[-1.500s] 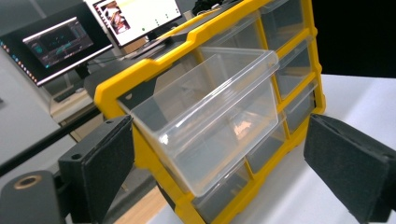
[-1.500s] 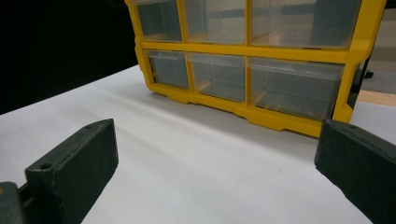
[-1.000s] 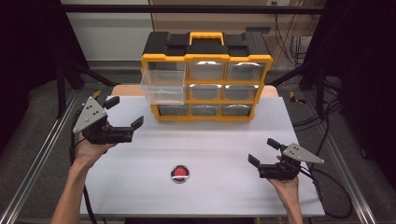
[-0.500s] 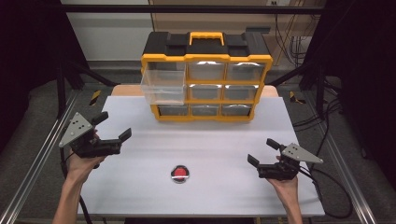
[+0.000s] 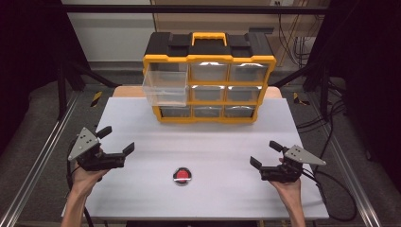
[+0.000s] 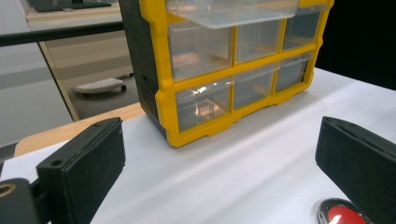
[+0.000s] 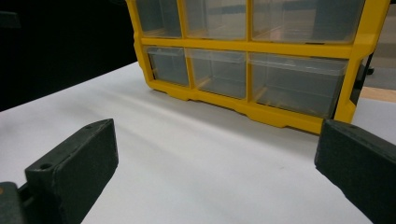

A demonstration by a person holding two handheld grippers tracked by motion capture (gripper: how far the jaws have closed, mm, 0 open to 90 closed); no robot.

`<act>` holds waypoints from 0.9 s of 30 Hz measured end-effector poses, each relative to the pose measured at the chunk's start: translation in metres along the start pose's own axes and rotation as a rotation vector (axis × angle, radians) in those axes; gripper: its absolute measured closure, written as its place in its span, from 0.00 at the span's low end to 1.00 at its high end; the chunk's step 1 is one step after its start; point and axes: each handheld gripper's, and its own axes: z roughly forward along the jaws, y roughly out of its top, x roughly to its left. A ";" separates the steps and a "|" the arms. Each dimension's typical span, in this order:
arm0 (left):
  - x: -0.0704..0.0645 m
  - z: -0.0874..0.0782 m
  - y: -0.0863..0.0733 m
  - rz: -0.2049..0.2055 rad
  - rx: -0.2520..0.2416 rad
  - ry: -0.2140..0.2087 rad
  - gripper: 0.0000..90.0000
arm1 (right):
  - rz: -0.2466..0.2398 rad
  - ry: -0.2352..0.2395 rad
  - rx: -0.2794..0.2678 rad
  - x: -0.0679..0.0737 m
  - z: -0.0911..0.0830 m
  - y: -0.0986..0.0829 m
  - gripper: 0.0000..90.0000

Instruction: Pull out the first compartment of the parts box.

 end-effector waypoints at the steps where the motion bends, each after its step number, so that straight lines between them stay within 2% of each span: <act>1: 0.000 0.000 0.000 0.000 0.000 0.000 0.02 | -0.001 -0.001 -0.002 0.000 0.000 0.000 0.00; 8: -0.013 0.010 -0.012 0.017 0.055 -0.028 0.02 | 0.001 0.000 -0.004 0.000 -0.001 0.000 0.00; 14: -0.019 0.020 -0.021 0.020 0.109 -0.055 0.02 | 0.003 -0.004 -0.010 -0.001 -0.002 0.001 0.00; 23: -0.027 0.028 -0.028 0.026 0.127 -0.073 0.03 | 0.003 -0.003 -0.003 -0.001 -0.001 0.001 0.00; 24: -0.030 0.030 -0.029 0.023 0.129 -0.090 0.03 | 0.001 -0.004 -0.007 -0.001 -0.002 0.001 0.00; 27: -0.035 0.033 -0.030 0.024 0.135 -0.105 0.03 | 0.001 -0.004 -0.008 -0.001 -0.002 0.001 0.00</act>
